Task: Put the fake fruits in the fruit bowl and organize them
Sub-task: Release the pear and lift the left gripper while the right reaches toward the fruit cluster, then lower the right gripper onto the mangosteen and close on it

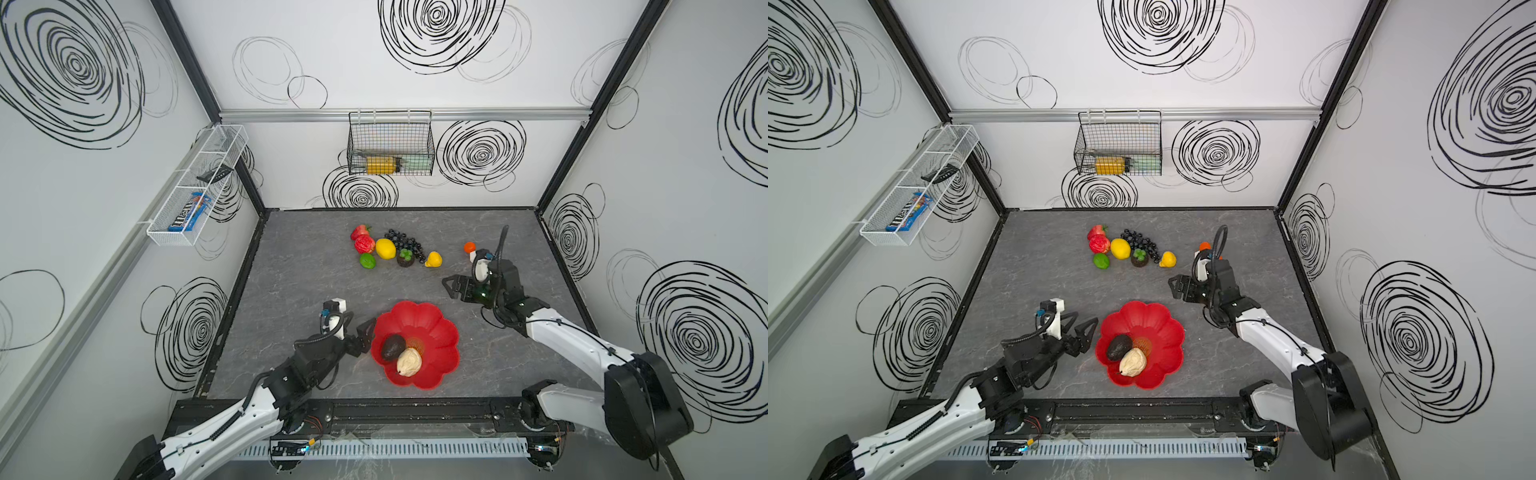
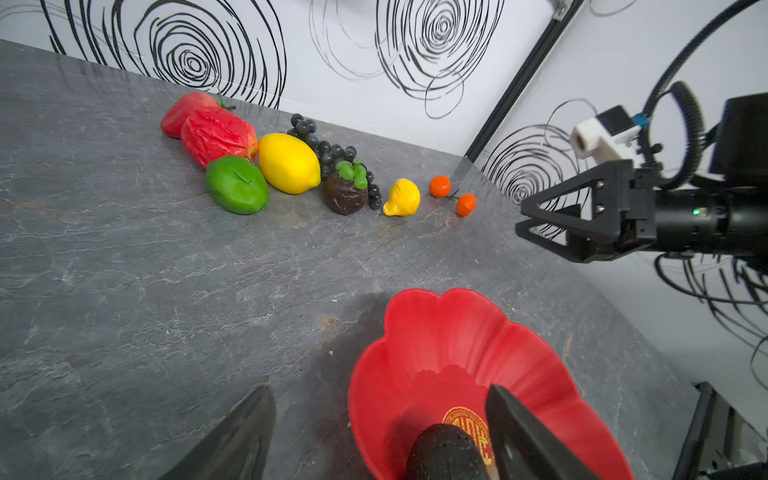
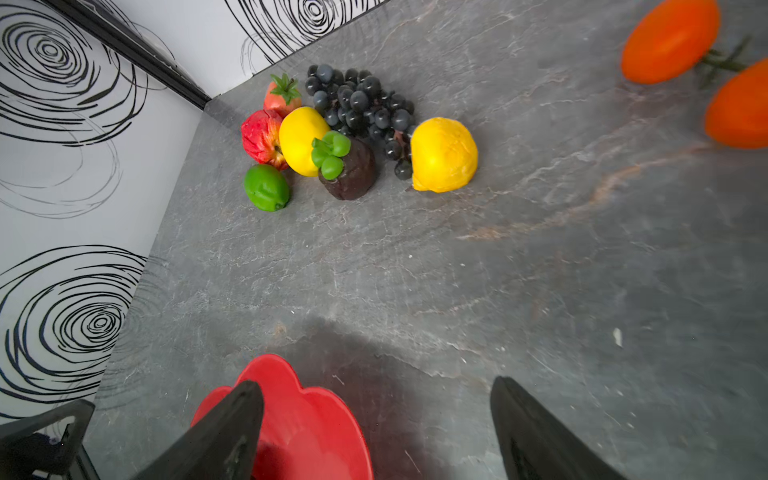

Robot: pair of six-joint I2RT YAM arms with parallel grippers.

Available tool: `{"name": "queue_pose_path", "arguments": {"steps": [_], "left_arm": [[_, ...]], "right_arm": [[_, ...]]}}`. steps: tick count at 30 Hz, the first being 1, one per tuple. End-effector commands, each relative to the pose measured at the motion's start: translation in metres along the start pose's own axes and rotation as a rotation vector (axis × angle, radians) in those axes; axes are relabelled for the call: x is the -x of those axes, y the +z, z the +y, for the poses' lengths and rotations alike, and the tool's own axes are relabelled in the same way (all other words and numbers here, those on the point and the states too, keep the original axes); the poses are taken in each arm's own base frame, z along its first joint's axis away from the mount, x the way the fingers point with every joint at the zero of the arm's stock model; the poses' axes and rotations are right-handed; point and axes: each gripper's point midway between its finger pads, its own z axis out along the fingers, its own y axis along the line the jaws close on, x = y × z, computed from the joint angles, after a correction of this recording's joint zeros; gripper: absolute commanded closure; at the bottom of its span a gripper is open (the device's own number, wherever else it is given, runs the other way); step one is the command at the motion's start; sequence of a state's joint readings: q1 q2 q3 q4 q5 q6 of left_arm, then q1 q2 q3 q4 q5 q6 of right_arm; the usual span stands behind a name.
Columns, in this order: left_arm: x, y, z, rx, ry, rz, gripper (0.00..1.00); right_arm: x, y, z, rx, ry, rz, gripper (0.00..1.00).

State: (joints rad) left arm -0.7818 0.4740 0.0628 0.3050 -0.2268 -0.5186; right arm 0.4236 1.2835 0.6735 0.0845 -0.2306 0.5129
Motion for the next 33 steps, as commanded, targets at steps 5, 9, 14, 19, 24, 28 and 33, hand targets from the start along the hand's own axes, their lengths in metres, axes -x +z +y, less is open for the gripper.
{"name": "queue_pose_path", "arguments": {"steps": [5,9,14,19,24,28,33], "left_arm": [[0.029,-0.011,-0.018,-0.127,-0.068,-0.165,0.05],[0.029,-0.012,-0.017,-0.131,-0.079,-0.174,0.04],[0.028,-0.012,-0.013,-0.131,-0.098,-0.182,0.00],[0.027,-0.014,-0.006,-0.132,-0.128,-0.195,0.03],[0.028,-0.014,-0.001,-0.135,-0.152,-0.198,0.03],[0.028,-0.014,0.002,-0.139,-0.165,-0.197,0.04],[0.027,-0.014,0.003,-0.144,-0.178,-0.200,0.04]], "right_arm": [[0.031,0.058,0.027,-0.048,-0.102,0.079,0.20],[0.042,0.095,0.032,-0.085,-0.149,0.137,0.27],[0.048,0.135,0.035,-0.151,-0.235,0.171,0.36],[0.050,0.163,0.034,-0.196,-0.295,0.195,0.44],[0.056,0.175,0.033,-0.235,-0.332,0.184,0.48],[0.061,0.179,0.033,-0.260,-0.354,0.174,0.52],[0.062,0.187,0.035,-0.287,-0.392,0.179,0.63]]}}
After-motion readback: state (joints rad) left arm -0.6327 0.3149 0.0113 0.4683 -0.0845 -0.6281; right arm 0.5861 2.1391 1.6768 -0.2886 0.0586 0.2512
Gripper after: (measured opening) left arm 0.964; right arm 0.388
